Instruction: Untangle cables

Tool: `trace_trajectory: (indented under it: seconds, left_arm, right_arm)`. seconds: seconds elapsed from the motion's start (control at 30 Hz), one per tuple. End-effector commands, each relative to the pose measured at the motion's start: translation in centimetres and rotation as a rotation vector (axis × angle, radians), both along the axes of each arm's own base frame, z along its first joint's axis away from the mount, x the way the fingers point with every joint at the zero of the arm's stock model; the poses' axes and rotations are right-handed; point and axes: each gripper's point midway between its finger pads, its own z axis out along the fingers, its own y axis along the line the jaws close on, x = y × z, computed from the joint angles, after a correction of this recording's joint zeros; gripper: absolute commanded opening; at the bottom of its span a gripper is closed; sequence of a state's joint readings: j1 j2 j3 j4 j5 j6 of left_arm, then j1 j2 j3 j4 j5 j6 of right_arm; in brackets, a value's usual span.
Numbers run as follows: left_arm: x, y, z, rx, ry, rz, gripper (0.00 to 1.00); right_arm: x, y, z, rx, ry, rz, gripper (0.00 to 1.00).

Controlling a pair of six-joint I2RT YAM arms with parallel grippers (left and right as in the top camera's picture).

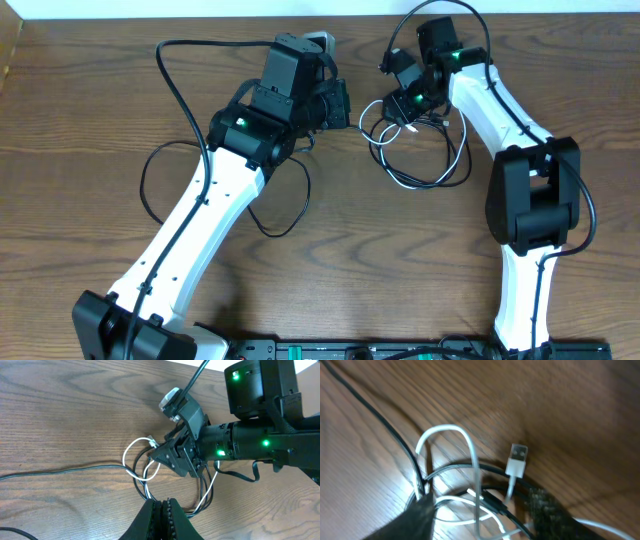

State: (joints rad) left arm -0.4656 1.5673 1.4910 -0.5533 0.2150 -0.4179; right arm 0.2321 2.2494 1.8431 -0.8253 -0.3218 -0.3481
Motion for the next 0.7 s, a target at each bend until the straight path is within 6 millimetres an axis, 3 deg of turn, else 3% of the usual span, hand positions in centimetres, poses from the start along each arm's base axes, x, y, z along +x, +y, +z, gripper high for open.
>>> trace_trajectory:
  seconds: [0.0, 0.13, 0.3, 0.33, 0.37, 0.4, 0.47, 0.57, 0.67]
  left_arm:
    - [0.2, 0.1, -0.3, 0.013, 0.003, -0.004, 0.08]
    - [0.2, 0.2, -0.4, 0.016, 0.006, -0.002, 0.08]
    - [0.2, 0.2, -0.6, 0.019, 0.012, -0.002, 0.08]
    - [0.1, 0.2, -0.6, 0.019, 0.012, -0.003, 0.08]
    - [0.1, 0.2, -0.6, 0.019, 0.012, -0.003, 0.08]
    - [0.1, 0.2, -0.6, 0.019, 0.012, -0.003, 0.08]
    - [0.2, 0.2, -0.6, 0.019, 0.012, -0.002, 0.08]
    - [0.2, 0.2, -0.6, 0.019, 0.011, -0.003, 0.08]
    - [0.2, 0.2, -0.5, 0.019, 0.011, -0.002, 0.08]
  right_arm:
    - [-0.3, 0.3, -0.9, 0.018, 0.026, 0.010, 0.37]
    - [-0.5, 0.9, -0.8, 0.050, 0.045, 0.000, 0.35]
    - [-1.0, 0.9, -2.3, 0.042, 0.083, -0.015, 0.33]
    - [-0.9, 1.0, -2.6, 0.042, 0.084, -0.015, 0.29]
    - [-0.8, 1.0, -2.7, 0.042, 0.081, -0.015, 0.08]
    - [-0.7, 1.0, -2.8, 0.043, 0.079, -0.015, 0.01]
    - [-0.5, 1.1, -2.5, 0.046, 0.069, -0.015, 0.01]
    - [0.4, 1.1, -0.6, 0.062, 0.033, -0.034, 0.01]
    - [1.5, 1.1, 4.0, 0.090, -0.027, -0.056, 0.01]
